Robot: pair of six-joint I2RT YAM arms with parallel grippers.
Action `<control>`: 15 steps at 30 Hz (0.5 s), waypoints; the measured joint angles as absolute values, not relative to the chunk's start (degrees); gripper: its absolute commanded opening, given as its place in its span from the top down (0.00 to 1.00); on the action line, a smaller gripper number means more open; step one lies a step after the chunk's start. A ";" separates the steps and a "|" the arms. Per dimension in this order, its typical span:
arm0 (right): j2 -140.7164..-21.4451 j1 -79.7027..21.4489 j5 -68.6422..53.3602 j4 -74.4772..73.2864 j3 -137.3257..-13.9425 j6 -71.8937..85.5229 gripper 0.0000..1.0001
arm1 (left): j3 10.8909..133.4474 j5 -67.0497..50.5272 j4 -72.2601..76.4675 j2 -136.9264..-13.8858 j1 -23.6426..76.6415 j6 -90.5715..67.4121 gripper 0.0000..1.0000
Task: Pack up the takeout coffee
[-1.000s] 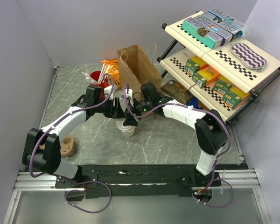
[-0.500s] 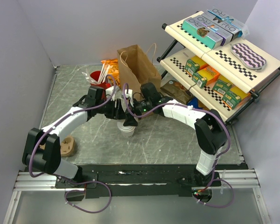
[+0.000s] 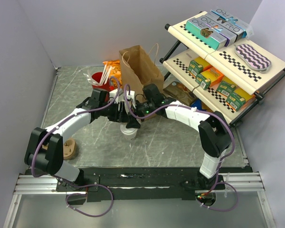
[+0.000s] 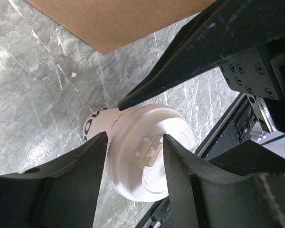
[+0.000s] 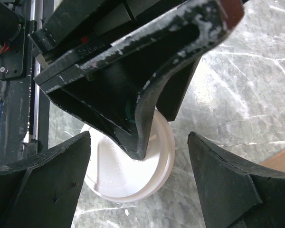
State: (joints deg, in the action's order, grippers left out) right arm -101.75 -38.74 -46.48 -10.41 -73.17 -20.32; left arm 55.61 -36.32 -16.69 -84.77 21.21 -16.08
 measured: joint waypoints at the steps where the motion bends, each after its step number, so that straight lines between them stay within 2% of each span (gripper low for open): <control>1: -101.75 -38.74 -46.41 -10.44 -73.17 -20.36 0.12 | 55.64 -36.34 -16.58 -84.93 21.21 -16.16 0.44; 15: -101.75 -37.85 -46.11 -10.48 -73.17 -19.55 0.12 | 57.49 -38.61 -14.41 -85.08 21.08 -16.21 0.42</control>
State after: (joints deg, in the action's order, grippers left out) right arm -101.75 -37.85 -46.11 -10.48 -73.17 -19.55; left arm 57.49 -38.61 -14.41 -85.08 21.08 -16.21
